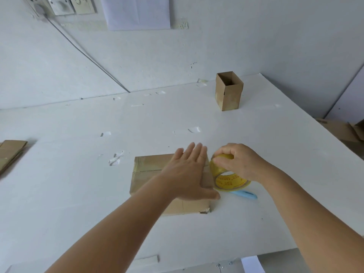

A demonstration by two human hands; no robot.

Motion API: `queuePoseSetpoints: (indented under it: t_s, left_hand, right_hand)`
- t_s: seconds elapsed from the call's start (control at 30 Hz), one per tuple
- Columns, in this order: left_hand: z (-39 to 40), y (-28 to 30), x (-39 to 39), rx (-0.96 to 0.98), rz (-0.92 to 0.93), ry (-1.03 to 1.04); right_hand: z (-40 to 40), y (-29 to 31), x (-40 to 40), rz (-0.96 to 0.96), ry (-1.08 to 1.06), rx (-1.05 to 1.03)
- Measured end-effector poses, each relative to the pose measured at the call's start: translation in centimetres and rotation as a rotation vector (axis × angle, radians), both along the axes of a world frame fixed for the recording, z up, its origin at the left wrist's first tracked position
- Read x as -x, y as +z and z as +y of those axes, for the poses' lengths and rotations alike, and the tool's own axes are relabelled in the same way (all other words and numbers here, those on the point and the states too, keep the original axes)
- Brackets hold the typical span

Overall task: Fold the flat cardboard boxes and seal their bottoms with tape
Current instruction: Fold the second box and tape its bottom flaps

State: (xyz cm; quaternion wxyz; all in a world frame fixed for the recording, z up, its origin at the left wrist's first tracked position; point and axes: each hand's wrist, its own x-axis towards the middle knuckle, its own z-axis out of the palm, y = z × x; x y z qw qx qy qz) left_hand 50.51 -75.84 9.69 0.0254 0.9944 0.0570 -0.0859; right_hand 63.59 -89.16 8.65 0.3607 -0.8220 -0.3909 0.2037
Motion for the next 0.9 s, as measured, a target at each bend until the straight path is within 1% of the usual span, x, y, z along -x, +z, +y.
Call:
queuePoseSetpoints:
  t_s: [0.07, 0.13, 0.23, 0.37, 0.43, 0.5, 0.53, 0.6, 0.67, 0.73, 0.83, 0.9]
  left_hand:
    - [-0.8, 0.0, -1.1, -0.039, -0.049, -0.049]
    - [-0.7, -0.2, -1.5, -0.049, -0.116, -0.062]
    - [-0.3, -0.5, -1.3, -0.014, -0.167, -0.051]
    - [-0.3, -1.0, -1.3, -0.015, -0.184, -0.034]
    - [-0.3, -1.1, -1.3, -0.014, -0.169, -0.028]
    - [-0.3, -1.0, -1.3, -0.017, -0.159, -0.027]
    - [-0.4, -1.0, -1.3, -0.02, -0.157, -0.026]
    - [-0.4, -1.0, -1.4, -0.017, -0.144, -0.022]
    - [-0.5, -1.0, -1.4, -0.018, -0.128, -0.014]
    - [-0.4, -0.8, -1.4, -0.014, -0.111, -0.008]
    - [-0.4, -0.1, -1.5, 0.028, 0.0, -0.015]
    - [-0.6, 0.8, -1.8, 0.066, 0.077, 0.021]
  right_hand:
    - [0.0, 0.0, 0.1, -0.053, 0.022, 0.022]
    - [-0.3, 0.0, 0.0, -0.029, 0.027, 0.02]
    - [-1.5, -0.5, -0.7, 0.156, 0.038, -0.025]
    - [-3.2, -1.9, -1.6, 0.511, 0.012, -0.165]
    - [-3.5, -2.4, -1.8, 0.567, 0.026, -0.222]
    - [-3.4, -2.5, -2.1, 0.532, 0.023, -0.204]
    - [-3.2, -2.5, -2.3, 0.473, 0.021, -0.153]
    - [-2.9, -2.8, -2.7, 0.302, 0.015, 0.046]
    - [-2.7, -3.3, -2.7, 0.226, 0.005, 0.183]
    - [-2.5, -3.2, -2.5, 0.203, 0.004, 0.214]
    - [-2.9, -2.8, -3.0, 0.209, 0.011, 0.198]
    - [-3.2, -2.5, -3.3, 0.207, 0.028, 0.192]
